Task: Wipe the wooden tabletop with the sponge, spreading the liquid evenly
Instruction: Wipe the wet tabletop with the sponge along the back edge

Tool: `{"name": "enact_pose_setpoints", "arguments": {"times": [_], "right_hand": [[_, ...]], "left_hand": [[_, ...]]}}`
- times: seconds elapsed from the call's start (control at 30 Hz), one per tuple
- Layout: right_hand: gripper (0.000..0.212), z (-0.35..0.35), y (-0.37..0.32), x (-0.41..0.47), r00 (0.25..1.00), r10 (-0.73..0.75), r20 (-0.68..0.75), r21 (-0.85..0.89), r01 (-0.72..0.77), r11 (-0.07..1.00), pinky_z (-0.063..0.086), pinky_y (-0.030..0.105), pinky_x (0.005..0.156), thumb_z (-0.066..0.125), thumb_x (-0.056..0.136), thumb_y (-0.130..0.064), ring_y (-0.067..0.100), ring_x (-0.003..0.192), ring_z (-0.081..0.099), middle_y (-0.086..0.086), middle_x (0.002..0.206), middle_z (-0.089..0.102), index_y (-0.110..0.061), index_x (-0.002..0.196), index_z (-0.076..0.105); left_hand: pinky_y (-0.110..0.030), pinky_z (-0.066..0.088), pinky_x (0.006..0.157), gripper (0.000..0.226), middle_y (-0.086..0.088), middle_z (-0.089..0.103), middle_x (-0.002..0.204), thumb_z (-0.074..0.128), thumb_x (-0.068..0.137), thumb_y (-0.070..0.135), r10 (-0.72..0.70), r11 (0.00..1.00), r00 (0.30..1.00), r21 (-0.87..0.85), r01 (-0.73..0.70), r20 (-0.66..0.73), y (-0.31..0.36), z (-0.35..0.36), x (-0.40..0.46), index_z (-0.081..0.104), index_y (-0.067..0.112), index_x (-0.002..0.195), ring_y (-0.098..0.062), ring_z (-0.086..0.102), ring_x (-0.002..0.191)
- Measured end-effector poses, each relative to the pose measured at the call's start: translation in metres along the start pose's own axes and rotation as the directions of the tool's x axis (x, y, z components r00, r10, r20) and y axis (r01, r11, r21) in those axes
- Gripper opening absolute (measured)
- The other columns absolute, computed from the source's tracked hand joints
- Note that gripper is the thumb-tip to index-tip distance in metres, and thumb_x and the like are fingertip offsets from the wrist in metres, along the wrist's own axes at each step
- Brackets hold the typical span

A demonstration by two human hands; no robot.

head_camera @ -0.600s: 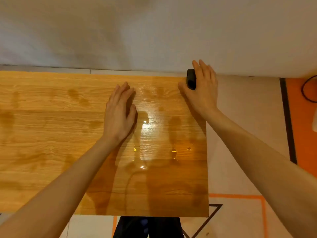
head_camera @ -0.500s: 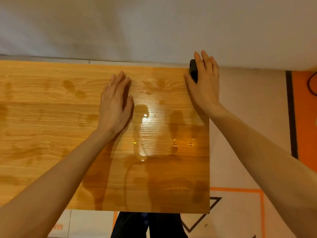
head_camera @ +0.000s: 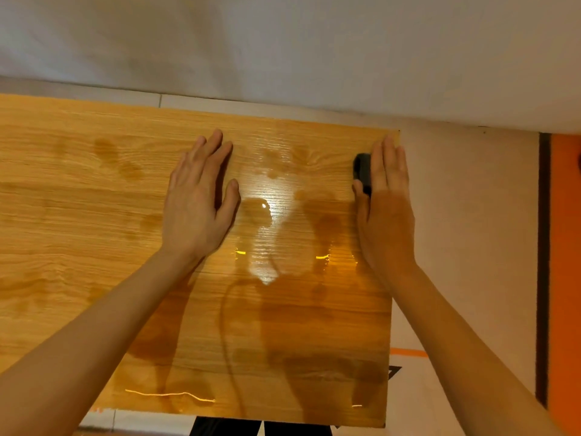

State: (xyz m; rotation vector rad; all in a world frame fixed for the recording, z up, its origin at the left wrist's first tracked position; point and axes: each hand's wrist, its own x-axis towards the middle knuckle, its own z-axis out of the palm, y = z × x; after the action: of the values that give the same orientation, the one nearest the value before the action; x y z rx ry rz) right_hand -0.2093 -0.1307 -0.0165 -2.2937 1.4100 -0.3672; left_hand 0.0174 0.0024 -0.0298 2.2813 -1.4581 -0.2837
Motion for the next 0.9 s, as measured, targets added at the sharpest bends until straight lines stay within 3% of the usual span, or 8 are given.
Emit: {"name": "enact_pose_setpoints", "arguments": {"times": [0.13, 0.27, 0.43, 0.5, 0.57, 0.7, 0.8, 0.9], "right_hand": [[0.049, -0.001, -0.004, 0.038, 0.997, -0.016, -0.071, 0.051, 0.019, 0.999, 0.028, 0.039, 0.119, 0.041, 0.102, -0.008, 0.031, 0.149, 0.016, 0.013, 0.159, 0.021, -0.008, 0.149, 0.03], [0.048, 0.017, -0.022, 0.056, 0.996, 0.054, -0.078, -0.083, -0.06, 0.995, 0.017, 0.043, 0.122, 0.029, 0.106, -0.029, 0.031, 0.15, 0.005, 0.012, 0.161, 0.012, -0.013, 0.151, 0.027], [0.053, 0.053, -0.079, 0.039, 0.975, -0.222, -0.025, 0.03, 0.223, 0.974, 0.02, 0.043, 0.122, 0.031, 0.102, -0.039, 0.03, 0.148, 0.017, 0.011, 0.157, 0.029, -0.011, 0.146, 0.039], [0.049, 0.046, -0.063, 0.046, 0.949, -0.316, 0.014, -0.058, 0.316, 0.947, 0.022, 0.044, 0.121, 0.036, 0.104, -0.032, 0.03, 0.148, 0.018, 0.01, 0.157, 0.028, -0.01, 0.147, 0.035], [0.048, 0.031, -0.029, 0.048, 0.973, -0.229, -0.033, -0.129, 0.223, 0.966, 0.025, 0.047, 0.119, 0.042, 0.103, -0.021, 0.032, 0.147, 0.02, 0.012, 0.157, 0.027, -0.006, 0.148, 0.031], [0.048, 0.021, -0.024, 0.046, 0.968, 0.149, -0.201, 0.022, -0.148, 0.989, 0.02, 0.047, 0.121, 0.031, 0.106, -0.02, 0.033, 0.149, 0.012, 0.016, 0.159, 0.02, 0.0, 0.149, 0.024], [0.05, 0.059, -0.092, 0.043, 0.996, -0.03, -0.09, -0.04, 0.026, 0.999, 0.016, 0.047, 0.122, 0.024, 0.105, -0.02, 0.036, 0.149, 0.006, 0.019, 0.16, 0.012, 0.0, 0.15, 0.019], [0.051, 0.076, -0.117, 0.043, 0.968, -0.25, 0.013, -0.024, 0.25, 0.968, 0.015, 0.041, 0.123, 0.041, 0.103, -0.014, 0.031, 0.149, 0.011, 0.014, 0.159, 0.02, -0.003, 0.15, 0.025]], "left_hand": [[-0.043, 0.016, 0.127, 0.054, -0.002, 0.03, 0.166, 0.042, 0.105, 0.032, -0.01, 1.0, 1.0, -0.015, 0.01, 0.008, 0.0, -0.001, 0.001, 0.039, 0.012, 0.154, -0.021, 0.019, 0.156], [-0.045, 0.018, 0.126, 0.054, -0.001, 0.031, 0.165, 0.042, 0.104, 0.032, -0.028, 0.999, 1.0, -0.022, 0.028, 0.006, -0.001, -0.001, 0.001, 0.04, 0.013, 0.154, -0.019, 0.02, 0.156], [-0.046, 0.019, 0.126, 0.054, 0.001, 0.03, 0.166, 0.041, 0.104, 0.034, -0.019, 1.0, 1.0, -0.015, 0.019, 0.005, -0.002, 0.002, -0.002, 0.039, 0.014, 0.154, -0.019, 0.019, 0.156], [-0.046, 0.019, 0.126, 0.055, 0.001, 0.03, 0.166, 0.041, 0.104, 0.034, -0.016, 1.0, 1.0, -0.018, 0.016, 0.005, -0.003, 0.002, 0.0, 0.039, 0.014, 0.154, -0.019, 0.019, 0.156], [-0.046, 0.019, 0.126, 0.055, 0.001, 0.03, 0.166, 0.041, 0.103, 0.035, -0.017, 0.999, 1.0, -0.028, 0.017, 0.01, -0.002, 0.003, -0.001, 0.039, 0.014, 0.154, -0.019, 0.019, 0.156], [-0.046, 0.019, 0.126, 0.054, -0.002, 0.031, 0.165, 0.04, 0.103, 0.033, -0.01, 1.0, 1.0, -0.019, 0.01, -0.002, -0.002, 0.003, -0.002, 0.04, 0.013, 0.153, -0.019, 0.019, 0.156], [-0.043, 0.017, 0.127, 0.054, -0.001, 0.03, 0.166, 0.041, 0.103, 0.032, -0.02, 1.0, 1.0, -0.015, 0.02, 0.005, -0.002, 0.003, 0.001, 0.039, 0.013, 0.154, -0.019, 0.018, 0.157], [-0.04, 0.014, 0.128, 0.055, -0.001, 0.027, 0.167, 0.041, 0.104, 0.033, -0.019, 1.0, 1.0, 0.001, 0.019, 0.017, -0.003, 0.003, 0.0, 0.037, 0.013, 0.155, -0.018, 0.016, 0.157]]}}
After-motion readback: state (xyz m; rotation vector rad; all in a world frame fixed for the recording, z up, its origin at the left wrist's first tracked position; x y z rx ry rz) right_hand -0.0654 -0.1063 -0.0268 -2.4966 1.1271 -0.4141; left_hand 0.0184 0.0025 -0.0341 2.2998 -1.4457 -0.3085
